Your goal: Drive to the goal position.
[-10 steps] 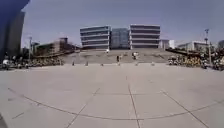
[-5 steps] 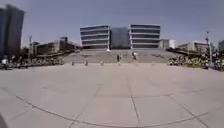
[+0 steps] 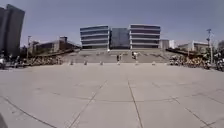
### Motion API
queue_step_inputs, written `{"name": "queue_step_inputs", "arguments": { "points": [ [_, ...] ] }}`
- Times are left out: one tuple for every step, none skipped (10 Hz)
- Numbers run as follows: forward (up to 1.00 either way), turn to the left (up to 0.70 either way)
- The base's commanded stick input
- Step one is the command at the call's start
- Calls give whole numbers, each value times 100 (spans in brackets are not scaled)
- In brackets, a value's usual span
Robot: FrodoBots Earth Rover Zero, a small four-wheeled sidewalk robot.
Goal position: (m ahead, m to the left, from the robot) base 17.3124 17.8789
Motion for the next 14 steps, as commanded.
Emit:
{"name": "queue_step_inputs", "arguments": {
  "points": [
    [100,0],
    [100,0],
    [100,0],
    [100,0],
    [100,0],
    [100,0],
    [100,0],
    [100,0],
    [100,0],
    [100,0],
    [100,0],
    [100,0],
    [100,0],
    [100,0]
  ]
}}
